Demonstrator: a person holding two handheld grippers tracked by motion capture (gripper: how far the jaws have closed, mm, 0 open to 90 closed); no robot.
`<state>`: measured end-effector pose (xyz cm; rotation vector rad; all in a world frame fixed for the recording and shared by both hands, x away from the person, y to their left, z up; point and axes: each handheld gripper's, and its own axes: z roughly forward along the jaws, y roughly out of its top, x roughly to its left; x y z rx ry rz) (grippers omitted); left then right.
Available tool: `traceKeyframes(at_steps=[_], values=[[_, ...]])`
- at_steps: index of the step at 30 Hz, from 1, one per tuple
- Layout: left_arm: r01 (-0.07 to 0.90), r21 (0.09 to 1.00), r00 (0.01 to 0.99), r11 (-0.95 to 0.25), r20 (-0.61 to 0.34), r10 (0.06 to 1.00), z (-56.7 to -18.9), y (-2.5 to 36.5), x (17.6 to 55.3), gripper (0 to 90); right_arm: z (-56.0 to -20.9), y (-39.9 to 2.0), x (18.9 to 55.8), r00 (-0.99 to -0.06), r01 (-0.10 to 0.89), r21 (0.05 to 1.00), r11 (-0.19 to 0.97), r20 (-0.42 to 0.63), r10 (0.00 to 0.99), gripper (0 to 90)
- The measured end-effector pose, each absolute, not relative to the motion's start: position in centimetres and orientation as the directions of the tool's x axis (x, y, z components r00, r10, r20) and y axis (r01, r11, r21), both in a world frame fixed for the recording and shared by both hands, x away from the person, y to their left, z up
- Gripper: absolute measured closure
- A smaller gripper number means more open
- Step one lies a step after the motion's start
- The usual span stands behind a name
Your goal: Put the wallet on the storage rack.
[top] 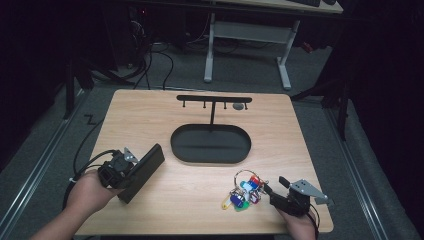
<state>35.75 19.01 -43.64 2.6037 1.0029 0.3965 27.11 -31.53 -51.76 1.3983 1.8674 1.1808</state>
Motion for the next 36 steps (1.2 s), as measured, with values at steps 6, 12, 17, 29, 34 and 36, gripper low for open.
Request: traceKeyframes(at_steps=[6, 12, 17, 29, 34, 36], values=[[0.600, 0.378, 0.714, -0.705, 0.143, 0.685, -43.6, 18.9, 36.0, 73.1, -51.8, -31.6, 27.1, -0.332, 0.484, 0.871, 0.087, 0.091, 0.939, 31.5], [0.572, 0.370, 0.735, -0.732, 0.165, 0.658, -43.5, 18.5, 35.8, 74.3, -51.8, -31.5, 27.1, -0.331, 0.487, 0.869, 0.085, 0.094, 0.939, 31.5], [0.503, 0.380, 0.766, -0.776, 0.219, 0.604, -43.4, 17.8, 34.8, 74.9, -51.8, -31.5, 27.1, -0.332, 0.485, 0.870, 0.087, 0.092, 0.939, 31.6], [0.467, 0.423, 0.772, -0.776, 0.232, 0.591, -42.3, 17.8, 34.7, 75.3, -51.8, -31.5, 27.1, -0.334, 0.484, 0.871, 0.090, 0.089, 0.938, 31.7], [0.458, 0.431, 0.776, -0.778, 0.234, 0.586, -42.2, 17.6, 34.7, 75.3, -51.7, -31.5, 27.1, -0.340, 0.479, 0.872, 0.097, 0.082, 0.937, 31.8], [0.458, 0.431, 0.777, -0.778, 0.231, 0.585, -42.2, 17.4, 34.7, 75.3, -51.7, -31.5, 27.1, -0.338, 0.481, 0.872, 0.094, 0.085, 0.937, 31.8]])
